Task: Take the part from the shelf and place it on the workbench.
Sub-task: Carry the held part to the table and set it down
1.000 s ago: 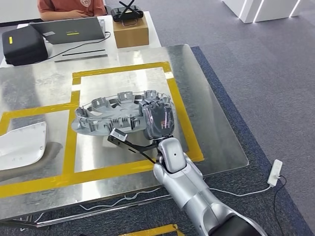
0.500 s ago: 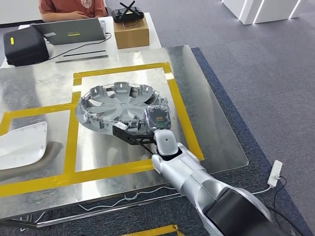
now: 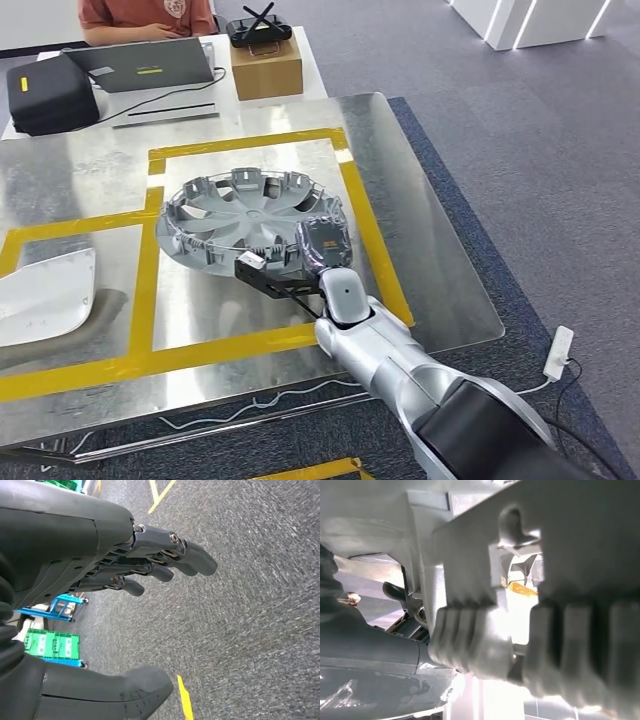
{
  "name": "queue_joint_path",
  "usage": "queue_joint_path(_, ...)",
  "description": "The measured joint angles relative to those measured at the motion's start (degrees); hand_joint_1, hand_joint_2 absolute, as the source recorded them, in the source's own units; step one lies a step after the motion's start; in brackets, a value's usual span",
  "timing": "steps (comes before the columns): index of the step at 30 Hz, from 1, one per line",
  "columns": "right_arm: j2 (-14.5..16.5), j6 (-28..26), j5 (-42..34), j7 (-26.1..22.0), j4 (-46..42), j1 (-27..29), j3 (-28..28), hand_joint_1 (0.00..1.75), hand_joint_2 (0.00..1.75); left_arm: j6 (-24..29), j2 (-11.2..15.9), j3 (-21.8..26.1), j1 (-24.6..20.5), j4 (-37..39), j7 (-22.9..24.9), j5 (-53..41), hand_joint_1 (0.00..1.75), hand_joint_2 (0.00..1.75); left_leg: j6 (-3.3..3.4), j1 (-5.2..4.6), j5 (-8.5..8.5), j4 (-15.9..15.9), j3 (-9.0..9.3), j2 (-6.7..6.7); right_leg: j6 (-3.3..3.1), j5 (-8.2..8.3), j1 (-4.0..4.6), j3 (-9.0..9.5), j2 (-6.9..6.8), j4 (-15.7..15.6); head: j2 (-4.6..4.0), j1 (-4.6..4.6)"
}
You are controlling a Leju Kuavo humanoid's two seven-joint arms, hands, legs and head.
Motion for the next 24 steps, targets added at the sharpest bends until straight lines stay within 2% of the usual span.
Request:
queue_joint_path(2,0.0,-0.64,0.14,-0.22,0.22,0.03,-0.02,1.75,1.75,0.06,0.02,0.01,0.01,0.0,0.03,-0.07,0.0,1.75,0.0,0.0,-0.01,0.0,-0.01,0.0,0.0,-0.01,0.0,-0.01,0.0,0.0,0.0,-0.01)
queue_joint_path(6,0.0,-1.3,0.28,-0.43,0.5,0.17,-0.05,0.0,0.0,0.08,0.03,0.04,0.0,0.0,0.1,-0.24,0.0,1.75,0.0,0.0,-0.02,0.0,-0.02,0.0,-0.01,-0.03,0.0,-0.03,0.0,0.0,0.0,-0.01)
queue_joint_path(14,-0.04,-2.6,0.68,-0.78,1.19,1.52,-0.36,0.0,0.0,0.3,0.03,0.06,0.0,0.0,-0.91,-0.98,0.0,1.75,0.0,0.0,-0.02,0.0,-0.1,0.0,-0.01,-0.04,0.01,-0.1,0.0,0.0,0.0,0.01)
queue_joint_path(18,-0.07,-2.74,0.7,-0.86,1.35,1.73,-0.41,0.0,0.0,0.26,0.03,0.08,0.0,0.0,-0.88,-1.06,0.0,0.0,0.0,0.0,-0.02,0.0,-0.15,0.0,-0.01,-0.04,0.0,-0.15,-0.01,0.0,0.0,0.01)
queue_joint_path(24,-0.05,-2.85,-0.98,-2.95,1.62,1.95,-0.96,0.0,0.0,-0.68,0.04,0.22,0.05,0.0,0.49,-1.06,0.0,0.0,0.0,0.0,-0.03,0.0,-0.25,0.0,-0.01,-0.04,0.0,-0.23,-0.01,0.0,0.0,-0.01)
